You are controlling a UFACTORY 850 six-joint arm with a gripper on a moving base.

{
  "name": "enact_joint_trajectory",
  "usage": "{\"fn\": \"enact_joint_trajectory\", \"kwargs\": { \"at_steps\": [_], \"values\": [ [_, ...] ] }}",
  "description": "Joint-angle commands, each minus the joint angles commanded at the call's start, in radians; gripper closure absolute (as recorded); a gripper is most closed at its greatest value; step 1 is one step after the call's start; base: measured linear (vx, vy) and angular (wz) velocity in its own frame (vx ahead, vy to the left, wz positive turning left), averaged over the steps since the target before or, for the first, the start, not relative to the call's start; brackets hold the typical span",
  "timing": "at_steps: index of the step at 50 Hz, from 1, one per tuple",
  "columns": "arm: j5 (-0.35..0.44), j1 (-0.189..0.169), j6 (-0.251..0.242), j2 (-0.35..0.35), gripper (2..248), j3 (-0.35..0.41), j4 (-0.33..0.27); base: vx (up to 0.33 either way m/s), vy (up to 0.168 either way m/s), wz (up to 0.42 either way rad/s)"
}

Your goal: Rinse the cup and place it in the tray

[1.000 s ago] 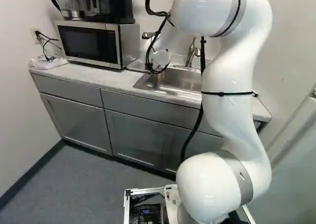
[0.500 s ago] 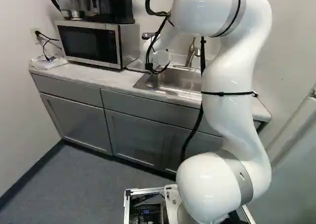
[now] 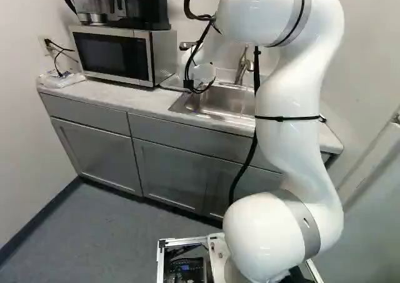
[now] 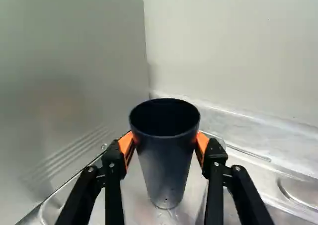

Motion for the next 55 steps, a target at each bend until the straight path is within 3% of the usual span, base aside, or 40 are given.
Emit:
{"fn": "enact_joint_trajectory", "kwargs": {
  "at_steps": [3, 4, 8, 9, 13, 14, 55],
  "values": [
    [0.000, 0.000, 0.000, 0.000, 91, 0.000, 0.000, 0.000, 0.000, 0.000],
    [0.000, 0.000, 0.000, 0.000, 56, 0.000, 0.000, 0.000, 0.000, 0.000],
    [0.000, 0.000, 0.000, 0.000, 56, 0.000, 0.000, 0.000, 0.000, 0.000],
    [0.000, 0.000, 0.000, 0.000, 20, 0.000, 0.000, 0.000, 0.000, 0.000],
    [0.000, 0.000, 0.000, 0.000, 20, 0.000, 0.000, 0.000, 0.000, 0.000],
    [0.000, 0.000, 0.000, 0.000, 3, 0.000, 0.000, 0.000, 0.000, 0.000],
    [0.000, 0.000, 0.000, 0.049, 3, -0.021, 0.000, 0.000, 0.000, 0.000]
  ]
}}
